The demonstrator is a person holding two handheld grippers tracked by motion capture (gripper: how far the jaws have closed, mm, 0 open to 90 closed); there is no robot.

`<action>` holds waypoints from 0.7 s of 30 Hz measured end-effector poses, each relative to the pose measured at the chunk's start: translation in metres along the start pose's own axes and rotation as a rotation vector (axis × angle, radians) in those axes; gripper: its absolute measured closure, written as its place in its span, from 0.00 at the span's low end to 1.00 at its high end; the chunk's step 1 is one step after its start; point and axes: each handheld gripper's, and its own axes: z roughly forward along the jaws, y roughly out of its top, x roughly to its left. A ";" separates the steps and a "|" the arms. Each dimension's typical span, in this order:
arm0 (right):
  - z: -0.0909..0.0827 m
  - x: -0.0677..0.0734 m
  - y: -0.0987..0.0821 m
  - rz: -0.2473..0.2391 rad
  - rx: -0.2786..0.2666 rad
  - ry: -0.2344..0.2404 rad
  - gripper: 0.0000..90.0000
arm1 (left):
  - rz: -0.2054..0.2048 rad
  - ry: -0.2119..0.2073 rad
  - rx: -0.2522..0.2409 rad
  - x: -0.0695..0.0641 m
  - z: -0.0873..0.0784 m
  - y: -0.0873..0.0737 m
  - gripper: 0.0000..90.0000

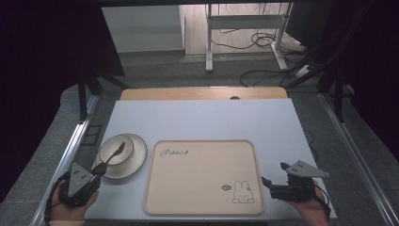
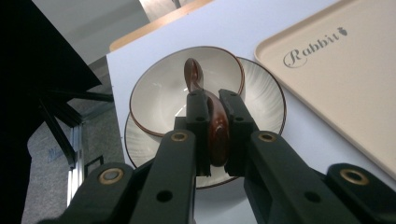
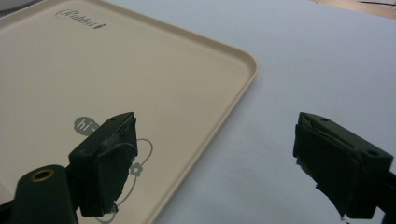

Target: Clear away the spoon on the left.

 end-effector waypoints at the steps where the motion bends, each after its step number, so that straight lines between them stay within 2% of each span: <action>1: 0.000 0.000 0.000 0.000 0.000 0.001 0.15 | -0.001 0.004 -0.006 0.001 -0.002 0.001 0.94; 14: 0.000 0.001 0.000 -0.001 0.000 0.002 0.15 | -0.008 0.024 -0.071 0.003 -0.020 0.021 0.94; 21: 0.000 0.000 0.000 0.003 0.000 0.001 0.15 | -0.005 0.028 -0.087 0.001 -0.025 0.028 0.94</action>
